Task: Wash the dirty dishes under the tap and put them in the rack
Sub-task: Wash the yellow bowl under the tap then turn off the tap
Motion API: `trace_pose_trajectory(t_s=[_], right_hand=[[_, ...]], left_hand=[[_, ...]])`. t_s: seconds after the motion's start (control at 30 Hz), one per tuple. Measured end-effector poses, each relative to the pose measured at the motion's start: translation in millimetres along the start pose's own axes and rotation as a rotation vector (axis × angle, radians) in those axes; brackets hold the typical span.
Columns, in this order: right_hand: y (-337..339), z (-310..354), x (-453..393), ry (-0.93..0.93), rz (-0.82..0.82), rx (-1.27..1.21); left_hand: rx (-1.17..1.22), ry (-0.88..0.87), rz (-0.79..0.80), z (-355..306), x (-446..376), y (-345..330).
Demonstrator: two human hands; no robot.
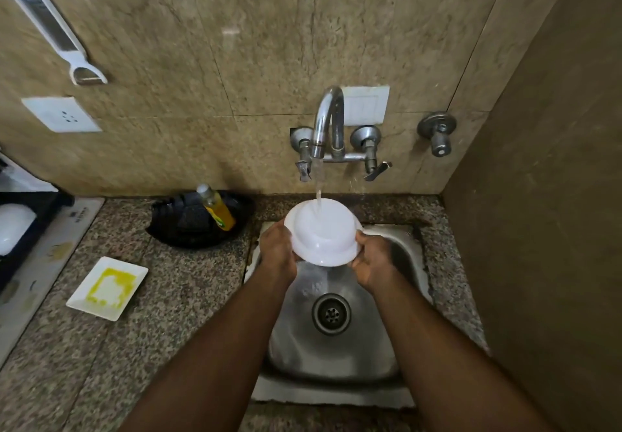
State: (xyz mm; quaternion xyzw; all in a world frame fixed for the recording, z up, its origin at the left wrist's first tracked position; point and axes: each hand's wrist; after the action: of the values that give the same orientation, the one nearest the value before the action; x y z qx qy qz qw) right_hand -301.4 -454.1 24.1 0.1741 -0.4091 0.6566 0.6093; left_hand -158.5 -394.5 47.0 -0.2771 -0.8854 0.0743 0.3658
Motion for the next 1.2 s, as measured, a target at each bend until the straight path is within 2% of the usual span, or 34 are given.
trace_pose_trajectory(t_s=[0.1,0.17,0.27,0.4,0.47,0.53,0.6,0.67,0.77,0.87,1.0,1.1,1.2], right_hand=[[0,-2,-4,-0.008,-0.033,0.226],[-2,-2,-7,-0.019,-0.035,0.282],[-7,2,-8,0.097,-0.107,0.399],[-17,13,4,0.297,-0.034,0.524],[-28,15,8,0.35,0.035,0.619],[-41,14,8,0.436,0.05,0.734],[-55,14,7,0.531,-0.025,0.925],[-68,16,9,0.56,-0.226,1.137],[-82,28,13,0.4,-0.54,1.279],[-88,43,7,0.186,-0.639,1.289],[-86,45,5,0.203,-0.577,1.311],[-82,32,9,0.341,-0.523,1.341],[-74,12,5,0.498,-0.372,1.332]], left_hand=[[-0.018,-0.013,0.023,3,6,3],[-0.037,-0.034,0.041,6,7,5],[-0.061,-0.026,0.005,13,-5,13],[-0.073,0.107,-0.05,29,-40,36],[-0.046,0.225,0.009,22,-18,36],[0.018,0.272,0.091,19,-5,34],[0.075,0.256,0.13,23,-1,36],[0.079,0.2,0.151,28,0,35],[0.02,0.101,0.106,38,-7,31],[-0.023,0.041,0.088,42,-13,32],[-0.072,0.039,0.064,35,-13,32],[-0.102,0.04,0.017,31,-16,33],[-0.127,0.094,-0.005,46,-51,42]])
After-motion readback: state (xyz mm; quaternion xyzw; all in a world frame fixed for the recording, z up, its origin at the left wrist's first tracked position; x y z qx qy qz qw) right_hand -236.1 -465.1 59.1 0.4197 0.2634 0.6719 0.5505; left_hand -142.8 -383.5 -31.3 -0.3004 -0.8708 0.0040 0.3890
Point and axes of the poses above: each hand's wrist, its own x-axis away from the middle knuckle, its own y-axis out of the back of the hand, z = x × y, and after that the axes turned 9 degrees about x, right-handed
